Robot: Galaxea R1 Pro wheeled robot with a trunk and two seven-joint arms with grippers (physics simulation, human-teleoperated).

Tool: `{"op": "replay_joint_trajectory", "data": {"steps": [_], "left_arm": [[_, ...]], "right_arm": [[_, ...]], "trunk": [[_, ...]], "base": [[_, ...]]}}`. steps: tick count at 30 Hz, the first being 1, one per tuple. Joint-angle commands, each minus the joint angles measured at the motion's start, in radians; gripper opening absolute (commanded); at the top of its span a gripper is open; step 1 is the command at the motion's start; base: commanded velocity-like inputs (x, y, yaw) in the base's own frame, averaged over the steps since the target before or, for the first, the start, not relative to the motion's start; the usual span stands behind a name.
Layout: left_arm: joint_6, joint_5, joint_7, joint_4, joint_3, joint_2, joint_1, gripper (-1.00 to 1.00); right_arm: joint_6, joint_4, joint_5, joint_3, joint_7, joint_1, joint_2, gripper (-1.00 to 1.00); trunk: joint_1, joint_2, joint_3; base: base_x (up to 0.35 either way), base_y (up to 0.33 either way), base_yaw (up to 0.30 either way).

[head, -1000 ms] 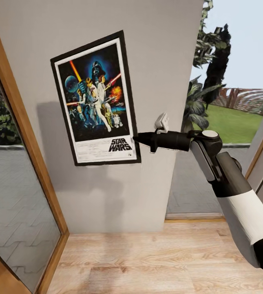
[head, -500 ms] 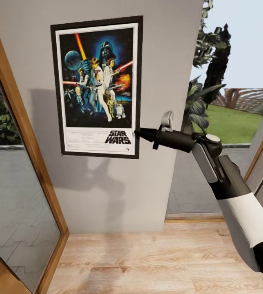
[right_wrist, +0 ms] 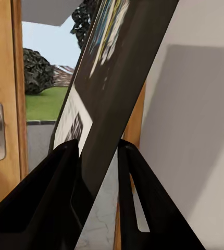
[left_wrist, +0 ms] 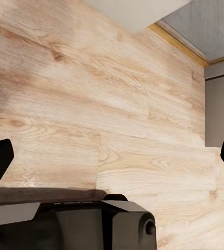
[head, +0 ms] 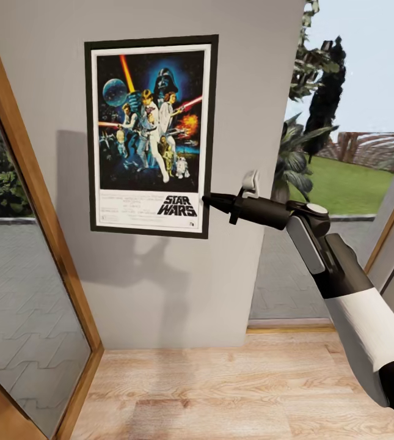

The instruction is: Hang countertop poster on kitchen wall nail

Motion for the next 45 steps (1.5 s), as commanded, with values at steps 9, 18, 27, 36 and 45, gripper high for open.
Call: {"op": "replay_joint_trajectory", "data": {"steps": [9,18,27,36,45], "left_arm": [[0.011,0.006,-0.004,-0.001,0.002,0.0,-0.001,1.0],[0.011,0.006,-0.004,-0.001,0.002,0.0,-0.001,1.0],[0.011,0.006,-0.004,-0.001,0.002,0.003,-0.001,1.0],[0.011,0.006,-0.004,-0.001,0.002,0.006,-0.001,1.0],[0.011,0.006,-0.004,-0.001,0.002,0.006,-0.001,1.0]], "right_arm": [[-0.099,-0.007,-0.012,0.002,0.003,-0.001,-0.005,-1.0],[-0.119,-0.008,-0.011,0.002,0.003,-0.001,-0.005,-1.0],[-0.12,-0.026,-0.006,0.003,0.004,-0.001,-0.005,-1.0],[-0.121,-0.065,0.011,0.007,0.004,-0.001,-0.005,-1.0],[-0.121,-0.069,0.072,0.008,0.005,0.013,-0.006,-1.0]], "trunk": [[0.001,-0.002,-0.002],[0.001,-0.002,-0.002],[0.001,-0.002,-0.002],[0.001,-0.002,-0.002],[0.001,-0.002,-0.002]], "base": [[0.0,0.0,0.0],[0.0,0.0,0.0],[0.0,0.0,0.0],[0.0,0.0,0.0],[0.0,0.0,0.0]]}}
